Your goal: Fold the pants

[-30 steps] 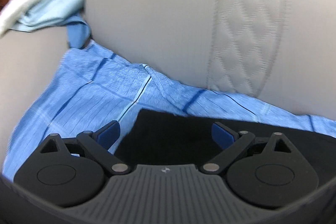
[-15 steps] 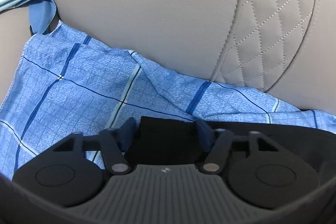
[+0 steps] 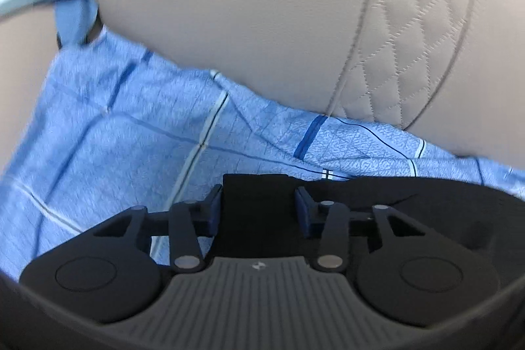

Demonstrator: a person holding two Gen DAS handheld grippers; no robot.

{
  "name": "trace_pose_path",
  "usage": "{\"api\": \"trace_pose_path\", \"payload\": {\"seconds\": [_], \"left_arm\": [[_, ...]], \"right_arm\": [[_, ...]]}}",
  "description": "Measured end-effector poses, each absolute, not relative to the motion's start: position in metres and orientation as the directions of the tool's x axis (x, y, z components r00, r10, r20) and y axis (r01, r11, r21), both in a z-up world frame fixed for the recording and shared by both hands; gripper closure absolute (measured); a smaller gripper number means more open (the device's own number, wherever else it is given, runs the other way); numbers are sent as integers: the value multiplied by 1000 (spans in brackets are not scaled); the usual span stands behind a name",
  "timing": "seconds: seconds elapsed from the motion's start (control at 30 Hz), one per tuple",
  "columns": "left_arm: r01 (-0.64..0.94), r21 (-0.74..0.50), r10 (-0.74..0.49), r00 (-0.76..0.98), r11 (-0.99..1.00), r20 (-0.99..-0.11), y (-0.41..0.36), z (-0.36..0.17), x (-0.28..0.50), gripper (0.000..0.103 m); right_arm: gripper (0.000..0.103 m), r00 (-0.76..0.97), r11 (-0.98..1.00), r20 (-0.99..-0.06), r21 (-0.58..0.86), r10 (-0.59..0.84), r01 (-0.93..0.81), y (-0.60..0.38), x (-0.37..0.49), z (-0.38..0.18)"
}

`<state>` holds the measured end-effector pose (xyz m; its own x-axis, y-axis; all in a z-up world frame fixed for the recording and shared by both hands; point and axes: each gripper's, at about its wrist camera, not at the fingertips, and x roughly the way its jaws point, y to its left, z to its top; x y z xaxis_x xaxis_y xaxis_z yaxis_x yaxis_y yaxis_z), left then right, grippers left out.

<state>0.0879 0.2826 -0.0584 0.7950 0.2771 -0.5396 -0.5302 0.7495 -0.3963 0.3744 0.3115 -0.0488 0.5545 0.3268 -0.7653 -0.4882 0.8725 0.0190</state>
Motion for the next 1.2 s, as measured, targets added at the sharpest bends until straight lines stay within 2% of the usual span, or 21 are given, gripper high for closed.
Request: {"api": "trace_pose_path", "payload": {"seconds": [0.2, 0.33, 0.5, 0.57, 0.63, 0.73, 0.77, 0.8, 0.83, 0.97, 1.07, 1.13, 1.2], "left_arm": [[-549, -383, 349, 806, 743, -477, 299, -41, 71, 84], [-636, -320, 478, 754, 702, -451, 318, -31, 54, 84], [-764, -273, 601, 634, 585, -486, 355, -33, 36, 87], [-789, -233, 619, 597, 569, -510, 362, -38, 36, 89], [-795, -231, 618, 587, 561, -523, 364, -42, 37, 86], [-802, -214, 637, 579, 557, -509, 359, -41, 35, 79], [-807, -199, 656, 573, 556, -492, 354, -39, 36, 78], [-812, -186, 675, 567, 553, -471, 352, -36, 35, 69], [-818, -175, 693, 561, 548, -452, 350, -32, 36, 55], [-821, -181, 720, 564, 542, -403, 345, -18, 32, 46], [-785, -247, 671, 615, 568, -414, 342, -3, 34, 42], [-718, -297, 586, 689, 629, -426, 341, 9, 44, 30], [-665, -328, 509, 734, 671, -450, 339, 20, 60, 25]], "right_arm": [[62, 514, 827, -708, 178, 484, -533, 313, 370, -30], [63, 472, 770, -677, 227, 565, -596, 354, 358, -19], [63, 383, 678, -664, 260, 643, -687, 427, 338, -20], [61, 369, 661, -671, 244, 644, -710, 450, 329, -24], [52, 409, 673, -664, 194, 626, -714, 462, 323, -28], [47, 394, 656, -653, 213, 647, -724, 450, 328, -25], [37, 390, 649, -639, 231, 663, -725, 440, 331, -21], [36, 387, 642, -620, 258, 683, -722, 427, 334, -15], [35, 391, 643, -606, 273, 692, -715, 416, 337, -9], [23, 426, 664, -584, 281, 692, -693, 361, 353, 21], [20, 494, 724, -597, 228, 632, -651, 307, 371, 33], [20, 547, 781, -616, 190, 567, -595, 262, 388, 38], [19, 599, 842, -634, 162, 488, -515, 210, 409, 39]]}}
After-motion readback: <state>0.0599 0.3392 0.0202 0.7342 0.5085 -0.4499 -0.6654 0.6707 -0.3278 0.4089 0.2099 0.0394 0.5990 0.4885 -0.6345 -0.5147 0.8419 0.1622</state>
